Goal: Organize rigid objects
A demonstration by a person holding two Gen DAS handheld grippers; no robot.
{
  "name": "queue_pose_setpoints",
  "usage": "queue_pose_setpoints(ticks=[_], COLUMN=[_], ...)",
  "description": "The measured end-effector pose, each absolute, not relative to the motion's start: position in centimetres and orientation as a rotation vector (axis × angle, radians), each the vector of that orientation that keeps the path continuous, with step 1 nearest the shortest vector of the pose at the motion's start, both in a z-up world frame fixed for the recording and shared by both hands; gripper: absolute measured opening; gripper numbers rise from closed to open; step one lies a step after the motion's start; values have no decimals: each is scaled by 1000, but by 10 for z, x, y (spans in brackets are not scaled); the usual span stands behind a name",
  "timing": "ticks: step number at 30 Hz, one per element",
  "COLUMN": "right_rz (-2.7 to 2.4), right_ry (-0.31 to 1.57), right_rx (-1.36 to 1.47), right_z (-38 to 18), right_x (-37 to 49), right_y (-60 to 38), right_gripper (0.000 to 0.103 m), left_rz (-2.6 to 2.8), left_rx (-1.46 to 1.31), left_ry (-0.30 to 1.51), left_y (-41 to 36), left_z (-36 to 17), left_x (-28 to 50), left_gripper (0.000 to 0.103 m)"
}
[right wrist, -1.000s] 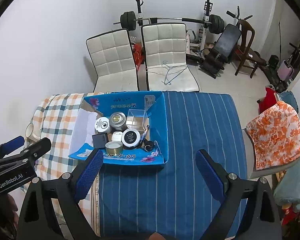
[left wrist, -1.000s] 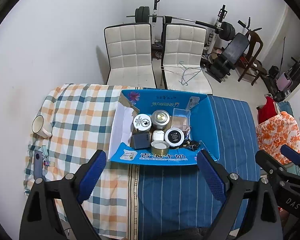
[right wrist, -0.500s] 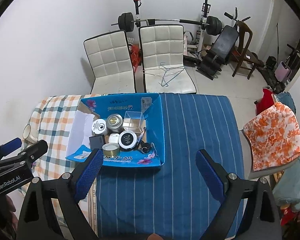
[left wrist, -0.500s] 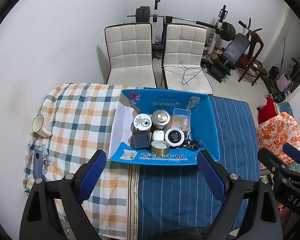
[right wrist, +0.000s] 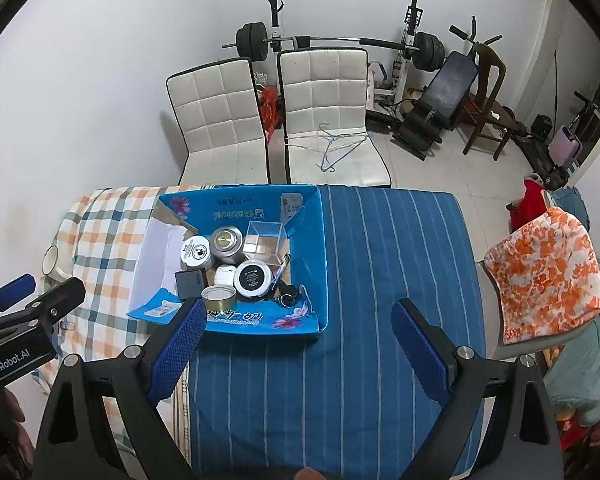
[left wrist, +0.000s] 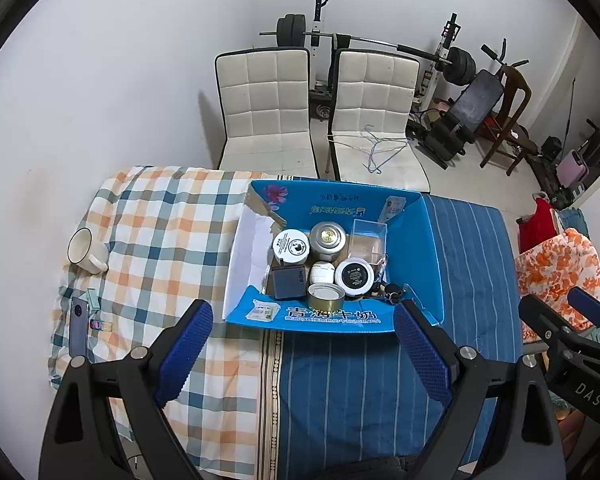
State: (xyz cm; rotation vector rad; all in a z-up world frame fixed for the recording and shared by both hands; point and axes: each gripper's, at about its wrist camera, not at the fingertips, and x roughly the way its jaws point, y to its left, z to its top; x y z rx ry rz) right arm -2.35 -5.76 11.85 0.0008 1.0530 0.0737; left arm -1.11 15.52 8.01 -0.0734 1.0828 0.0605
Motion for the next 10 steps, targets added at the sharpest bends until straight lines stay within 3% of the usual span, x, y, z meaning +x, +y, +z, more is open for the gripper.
queue_pose_setpoints(ticks=[10], right_rz=[71], right_ry=[1050], right_rx=[-7], right_z=[119], right_x=[-23], right_y=[-55], right_gripper=[96], left_rz=[71], left_rx=[-83], left_ry=[1062], left_y=[158], left_z=[85], left_x=[-14], left_gripper=[93])
